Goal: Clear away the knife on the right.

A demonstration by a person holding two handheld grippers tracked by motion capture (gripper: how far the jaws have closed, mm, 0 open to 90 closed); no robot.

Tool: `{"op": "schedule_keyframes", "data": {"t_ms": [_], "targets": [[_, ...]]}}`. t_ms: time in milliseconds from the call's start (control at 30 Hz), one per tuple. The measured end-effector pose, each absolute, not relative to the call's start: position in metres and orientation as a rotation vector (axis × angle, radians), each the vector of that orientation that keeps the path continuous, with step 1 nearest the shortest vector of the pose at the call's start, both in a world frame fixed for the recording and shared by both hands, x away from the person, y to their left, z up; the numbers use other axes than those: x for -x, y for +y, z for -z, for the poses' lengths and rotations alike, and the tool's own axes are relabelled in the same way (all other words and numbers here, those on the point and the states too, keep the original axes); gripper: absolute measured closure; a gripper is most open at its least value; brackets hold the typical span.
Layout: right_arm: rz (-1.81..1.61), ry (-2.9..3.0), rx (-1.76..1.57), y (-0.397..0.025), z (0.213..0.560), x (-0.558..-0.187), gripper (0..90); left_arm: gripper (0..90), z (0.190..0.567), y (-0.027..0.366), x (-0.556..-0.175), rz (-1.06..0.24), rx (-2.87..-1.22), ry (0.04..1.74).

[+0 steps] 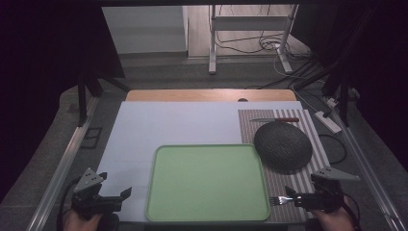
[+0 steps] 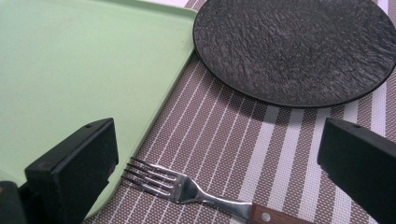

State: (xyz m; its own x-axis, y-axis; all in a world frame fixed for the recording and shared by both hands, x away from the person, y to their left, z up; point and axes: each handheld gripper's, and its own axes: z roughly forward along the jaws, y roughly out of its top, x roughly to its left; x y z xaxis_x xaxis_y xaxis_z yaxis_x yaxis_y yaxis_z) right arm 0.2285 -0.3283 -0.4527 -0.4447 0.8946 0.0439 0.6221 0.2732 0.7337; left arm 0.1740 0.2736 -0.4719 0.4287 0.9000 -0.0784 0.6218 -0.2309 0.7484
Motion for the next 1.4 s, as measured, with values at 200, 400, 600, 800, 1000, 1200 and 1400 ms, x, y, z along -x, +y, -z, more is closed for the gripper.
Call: {"op": "schedule_keyframes", "data": {"t_ms": [200, 400, 600, 800, 1000, 1200, 1400], "targets": [[-0.99, 2.168, -1.367, -0.328, 0.452, -0.228, 0.0, 0.4, 0.472, 0.274, -0.174, -0.482, -1.96, 1.29], [-0.988, 2.196, -1.347, -0.327, 0.453, -0.228, 0.0, 0.5, 0.472, 0.274, -0.175, -0.474, -1.961, 1.298], [-0.984, 2.209, -1.342, -0.326, 0.453, -0.229, 0.0, 0.7, 0.473, 0.274, -0.175, -0.469, -1.962, 1.301], [-0.994, 2.209, -1.354, -0.327, 0.453, -0.23, 0.0, 0.8, 0.473, 0.274, -0.175, -0.465, -1.961, 1.302], [-1.009, 2.21, -1.336, -0.327, 0.452, -0.233, 0.0, 1.0, 0.473, 0.275, -0.176, -0.46, -1.958, 1.304], [-1.013, 2.217, -1.324, -0.327, 0.452, -0.237, 0.0, 1.0, 0.473, 0.275, -0.176, -0.459, -1.96, 1.303], [-1.003, 2.234, -1.318, -0.327, 0.453, -0.24, 0.0, 1.0, 0.473, 0.275, -0.176, -0.456, -1.959, 1.306]]}}
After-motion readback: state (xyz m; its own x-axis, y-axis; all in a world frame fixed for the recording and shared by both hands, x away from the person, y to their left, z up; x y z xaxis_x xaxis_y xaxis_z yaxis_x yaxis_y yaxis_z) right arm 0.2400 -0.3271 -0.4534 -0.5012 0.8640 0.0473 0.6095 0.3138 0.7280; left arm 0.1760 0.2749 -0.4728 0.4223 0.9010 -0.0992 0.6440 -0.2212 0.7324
